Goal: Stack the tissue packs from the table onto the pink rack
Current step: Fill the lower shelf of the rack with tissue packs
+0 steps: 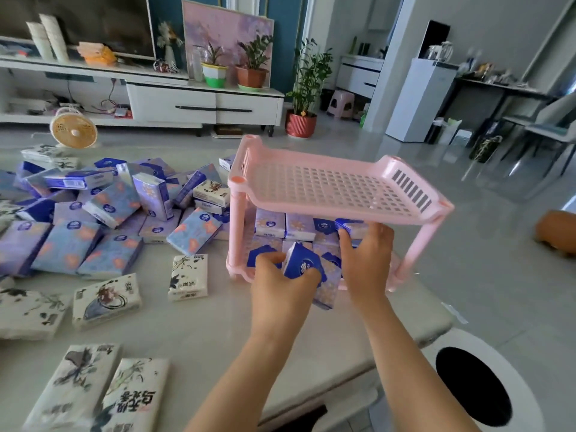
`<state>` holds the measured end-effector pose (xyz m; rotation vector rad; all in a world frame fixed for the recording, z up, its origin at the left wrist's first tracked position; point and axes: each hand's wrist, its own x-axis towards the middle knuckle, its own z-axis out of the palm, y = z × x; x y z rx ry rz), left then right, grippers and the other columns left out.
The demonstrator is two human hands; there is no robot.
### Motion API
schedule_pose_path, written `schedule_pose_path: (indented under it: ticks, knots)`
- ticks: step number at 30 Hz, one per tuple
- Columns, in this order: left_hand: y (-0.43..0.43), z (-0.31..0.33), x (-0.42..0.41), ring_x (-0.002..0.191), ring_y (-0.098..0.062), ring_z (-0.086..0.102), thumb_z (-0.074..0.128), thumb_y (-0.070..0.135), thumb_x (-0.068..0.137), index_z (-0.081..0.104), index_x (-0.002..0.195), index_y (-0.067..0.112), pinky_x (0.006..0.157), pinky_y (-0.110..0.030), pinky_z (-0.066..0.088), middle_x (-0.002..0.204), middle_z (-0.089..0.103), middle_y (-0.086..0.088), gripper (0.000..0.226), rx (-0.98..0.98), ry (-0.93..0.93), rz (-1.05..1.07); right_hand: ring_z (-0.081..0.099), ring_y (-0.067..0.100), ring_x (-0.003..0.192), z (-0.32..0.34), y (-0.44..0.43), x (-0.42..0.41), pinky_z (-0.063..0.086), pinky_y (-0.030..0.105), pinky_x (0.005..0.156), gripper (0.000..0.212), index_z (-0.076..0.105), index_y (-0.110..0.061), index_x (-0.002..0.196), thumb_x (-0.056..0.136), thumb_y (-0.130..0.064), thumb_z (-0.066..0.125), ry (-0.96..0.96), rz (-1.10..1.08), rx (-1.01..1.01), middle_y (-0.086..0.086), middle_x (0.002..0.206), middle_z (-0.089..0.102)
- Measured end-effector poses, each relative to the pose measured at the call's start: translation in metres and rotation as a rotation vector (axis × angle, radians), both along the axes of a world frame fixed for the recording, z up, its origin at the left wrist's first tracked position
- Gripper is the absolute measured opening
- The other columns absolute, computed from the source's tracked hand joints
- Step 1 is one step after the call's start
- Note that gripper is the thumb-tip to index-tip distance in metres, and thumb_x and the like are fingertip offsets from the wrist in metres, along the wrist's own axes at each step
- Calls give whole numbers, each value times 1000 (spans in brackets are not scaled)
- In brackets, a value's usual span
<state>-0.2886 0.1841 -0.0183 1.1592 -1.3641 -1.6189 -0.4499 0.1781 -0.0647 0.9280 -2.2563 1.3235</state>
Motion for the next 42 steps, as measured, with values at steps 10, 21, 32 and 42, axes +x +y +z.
schedule_pose_path:
  ticks: [10, 21, 32, 42]
  knots:
    - [3, -2, -6, 59, -15, 50, 67, 17, 73, 58, 100, 3, 53, -21, 43, 75, 59, -3, 32, 150, 115, -113, 54, 39, 101, 25, 22, 12, 40, 41, 86, 35, 60, 6, 109, 84, -13, 43, -55, 50, 108, 26, 101, 61]
    - [-5, -9, 2, 67, -18, 62, 66, 11, 82, 59, 101, 8, 72, -34, 53, 81, 67, -6, 20, 152, 249, 24, 61, 5, 101, 56, 85, 74, 49, 22, 88, 66, 53, -42, 118, 57, -42, 77, -430, 673, 379, -11, 118, 59]
    - [-19, -10, -6, 89, -22, 64, 47, 17, 93, 55, 104, 12, 83, -33, 52, 94, 65, -3, 15, 35, 224, -68, 66, 18, 91, 31, 41, 41, 52, 34, 86, 39, 66, -20, 101, 67, -36, 76, -331, 200, 79, 1, 96, 70]
    - [-37, -40, -17, 106, -39, 60, 40, 18, 68, 66, 94, 5, 82, -47, 50, 107, 66, -18, 39, -970, -503, 2, 63, 38, 77, 22, -11, 33, 45, 35, 68, 38, 63, -4, 87, 77, -40, 69, 55, -181, 22, 16, 80, 70]
